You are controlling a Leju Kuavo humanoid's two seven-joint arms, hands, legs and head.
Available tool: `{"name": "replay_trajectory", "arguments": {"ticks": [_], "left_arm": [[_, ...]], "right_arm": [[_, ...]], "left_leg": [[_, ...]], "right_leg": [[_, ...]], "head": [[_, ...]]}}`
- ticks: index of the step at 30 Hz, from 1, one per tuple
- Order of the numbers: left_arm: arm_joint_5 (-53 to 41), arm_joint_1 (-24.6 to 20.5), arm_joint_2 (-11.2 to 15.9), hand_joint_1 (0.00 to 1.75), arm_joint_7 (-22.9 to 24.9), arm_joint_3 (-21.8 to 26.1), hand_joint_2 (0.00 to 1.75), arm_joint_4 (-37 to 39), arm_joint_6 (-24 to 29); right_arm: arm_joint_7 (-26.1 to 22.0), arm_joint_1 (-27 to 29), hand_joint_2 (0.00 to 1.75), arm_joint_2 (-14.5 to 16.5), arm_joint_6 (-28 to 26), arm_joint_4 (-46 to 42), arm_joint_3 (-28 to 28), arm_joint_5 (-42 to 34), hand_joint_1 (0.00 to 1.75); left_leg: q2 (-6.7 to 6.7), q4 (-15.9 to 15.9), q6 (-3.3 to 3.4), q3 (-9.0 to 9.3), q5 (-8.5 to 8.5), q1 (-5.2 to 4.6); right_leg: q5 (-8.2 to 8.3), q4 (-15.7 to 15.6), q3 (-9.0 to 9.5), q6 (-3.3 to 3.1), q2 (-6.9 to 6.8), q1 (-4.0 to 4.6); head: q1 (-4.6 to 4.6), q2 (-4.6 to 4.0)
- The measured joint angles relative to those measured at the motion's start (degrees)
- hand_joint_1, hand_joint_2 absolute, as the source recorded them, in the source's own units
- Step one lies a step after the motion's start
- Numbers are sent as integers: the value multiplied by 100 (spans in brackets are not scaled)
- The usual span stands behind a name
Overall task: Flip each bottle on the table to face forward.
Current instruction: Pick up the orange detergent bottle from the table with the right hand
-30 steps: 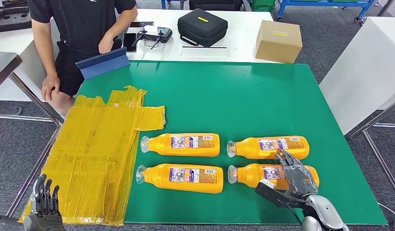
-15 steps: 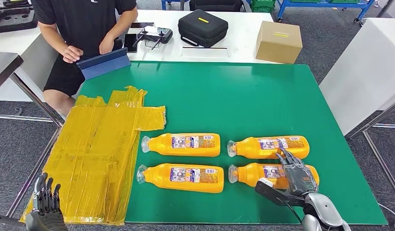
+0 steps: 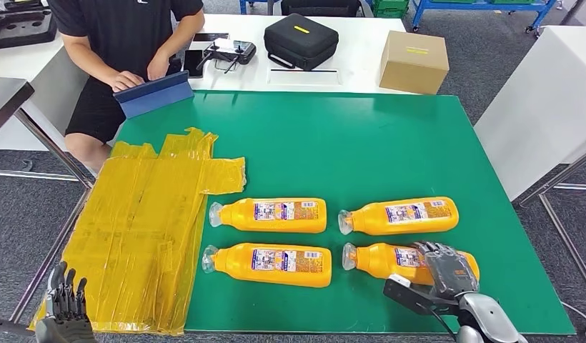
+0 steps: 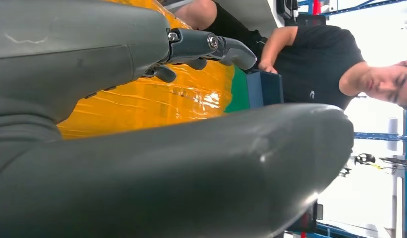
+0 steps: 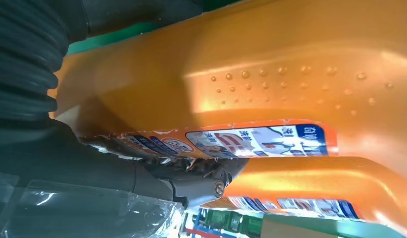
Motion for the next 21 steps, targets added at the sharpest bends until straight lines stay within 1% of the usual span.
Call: {"name": "replay_trajectory", "arguments": {"ticks": [6,14,21], "left_arm": [[36,140,0,0,38,0,0,-139,29],[45,131,0,0,71,1,0,-205,3],[97,127,0,0,97,23,0,-221,42]], "right_arm": [[-20,143,175,-24,84,-138,-43,-36,175],[-26,239,175,-39,187,-260,-69,-109,175],[-381,167,175,-81,221,-249,-126,-810,175]], "left_leg": [[0,0,-3,0,-2,1],[0,0,-5,-1,-5,1],[5,0,-5,-7,-4,1]], "right_leg": [[-2,0,-1,-1,-1,0],[-4,0,-1,-1,0,0],[0,1,19,0,3,1]], "head": [[-1,0],[-1,0],[-1,0]]}}
